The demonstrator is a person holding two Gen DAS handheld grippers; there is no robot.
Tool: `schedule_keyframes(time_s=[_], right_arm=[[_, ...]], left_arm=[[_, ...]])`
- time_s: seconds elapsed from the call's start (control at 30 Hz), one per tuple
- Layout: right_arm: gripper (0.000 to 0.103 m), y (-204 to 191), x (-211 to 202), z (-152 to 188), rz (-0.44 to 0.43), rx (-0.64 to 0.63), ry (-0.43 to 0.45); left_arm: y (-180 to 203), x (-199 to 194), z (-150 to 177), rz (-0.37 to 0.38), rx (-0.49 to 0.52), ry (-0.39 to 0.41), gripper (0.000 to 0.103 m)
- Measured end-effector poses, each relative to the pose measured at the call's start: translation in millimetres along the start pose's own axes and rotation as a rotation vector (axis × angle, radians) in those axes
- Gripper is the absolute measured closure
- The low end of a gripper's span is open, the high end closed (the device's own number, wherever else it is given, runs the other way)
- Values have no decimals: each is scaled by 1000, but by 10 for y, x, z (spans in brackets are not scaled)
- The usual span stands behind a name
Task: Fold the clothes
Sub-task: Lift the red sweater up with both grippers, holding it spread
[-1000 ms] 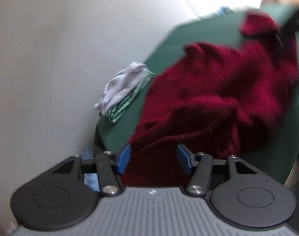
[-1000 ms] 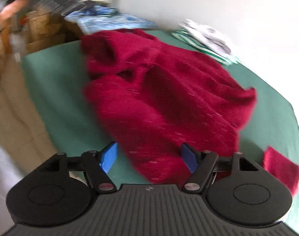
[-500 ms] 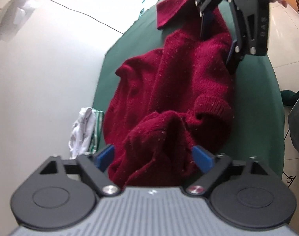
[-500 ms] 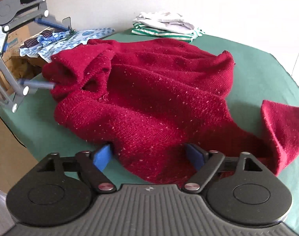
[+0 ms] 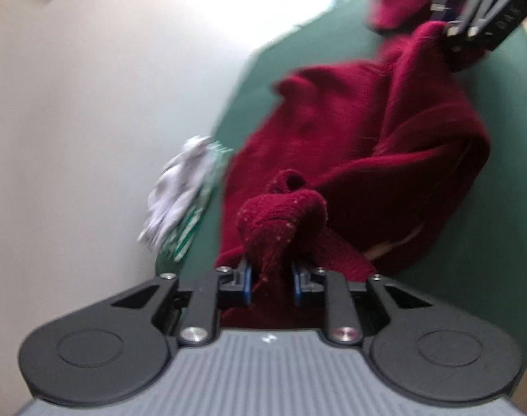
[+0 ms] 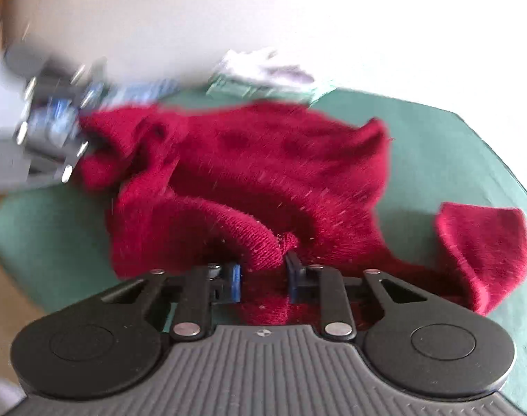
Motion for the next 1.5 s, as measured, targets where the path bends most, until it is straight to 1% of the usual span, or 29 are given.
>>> schedule_keyframes(time_s=[0.07,0.1,0.13,0.2,0.23,0.3,0.37,0.4,0.5,0.6,0.63,0.73,0.8,0.93,1.03,1.1,1.17,1.23,1.3,1.33,1.4,1.5], right_arm=[[79,187,-222,-148,50,64,84],[79,291,-335,-231,69,102,124],[79,395,-448,-314,88,140,165],[79,564,-661,-484,121,201,251],[79,639,-764,-569,136,227,296],[79,733,-952,-734,157,261,380],[79,791,-1127,-892,174,281,458],[79,802,-1207,-961,181,284,488],[79,829,-1464,-1141,190,282,565],[79,840,-1763,-1307,209,254,638],[79,857,-1871,-1354,208,259,667],[79,922,-2192,-1500,193,272,758],[79,948,-2412,-1638,180,255,818],[79,1006,-2776,-2022,163,220,903],[79,1102,-2960,-2304,154,228,920],[79,1184,-3002,-2458,137,243,901],[79,1277,-2992,-2592,116,259,870],[79,1391,-2793,-2680,104,258,806],[78,1500,-2530,-2752,92,250,727],[78,1549,-2331,-2759,81,239,674],[78,1680,-1851,-2705,70,251,574],[78,1911,-1063,-2559,62,293,434]], left_arm=[[-279,-107,-4,-9,-184,16,80],[-423,-157,2,-9,-282,29,83],[-552,-197,6,-7,-373,43,83],[-719,-231,-6,3,-510,72,84],[-755,-270,-42,-19,-541,90,86],[-781,-420,-153,-94,-572,147,86],[-840,-607,-293,-147,-618,220,87],[-871,-678,-353,-157,-629,243,87],[-966,-912,-528,-173,-618,311,89],[-1171,-1292,-674,-170,-651,430,89],[-1248,-1419,-725,-171,-662,467,89],[-1462,-1731,-929,-195,-652,543,89],[-1603,-1940,-1065,-211,-646,594,89],[-1892,-2346,-1337,-242,-633,689,88],[-2171,-2475,-1562,-249,-642,694,85],[-2331,-2483,-1691,-247,-667,670,82],[-2436,-2404,-1798,-232,-693,618,81],[-2454,-2151,-1843,-214,-719,530,78],[-2439,-1800,-1855,-190,-747,429,77],[-2404,-1512,-1845,-163,-771,370,77],[-2327,-940,-1816,-114,-818,255,77],[-2153,-110,-1691,-99,-875,122,79]])
Point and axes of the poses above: each gripper's, at about its wrist camera, not at the fingertips, and x roughly the way its jaws point, y to its right, z to its underside, the point moved 3 cm from there along x, roughly the way its jaws point, and after that the axes turned 6 degrees about -x, right-handed, at the moved point
